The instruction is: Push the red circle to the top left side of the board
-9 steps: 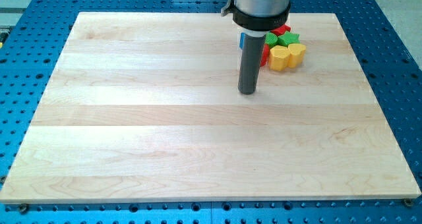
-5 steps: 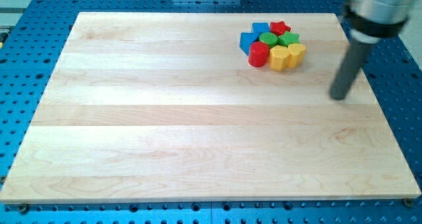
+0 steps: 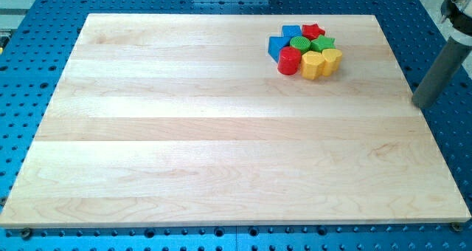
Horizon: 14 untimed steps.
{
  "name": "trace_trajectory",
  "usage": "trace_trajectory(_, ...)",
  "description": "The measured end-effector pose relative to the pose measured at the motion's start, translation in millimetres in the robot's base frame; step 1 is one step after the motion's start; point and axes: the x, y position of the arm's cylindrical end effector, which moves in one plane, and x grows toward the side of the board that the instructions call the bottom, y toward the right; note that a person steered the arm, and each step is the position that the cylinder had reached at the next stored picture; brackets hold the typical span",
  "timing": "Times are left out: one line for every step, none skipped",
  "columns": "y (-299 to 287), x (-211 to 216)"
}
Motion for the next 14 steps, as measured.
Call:
trace_trajectory(0,4)
trace_trajectory(-2,-16)
trace_trajectory(-3,-48)
trace_trajectory(-4,-83)
trace_trajectory(-30,-152)
trace_trajectory(-70,-181)
trace_trajectory(-125,-186)
trace_trajectory(-167,-170)
trace_trajectory(-175,-140)
trace_trajectory(-175,-103)
trace_trajectory(-195,-60)
trace_trajectory(-212,-18)
trace_trajectory(-271,1)
trace_trajectory(-348,-2)
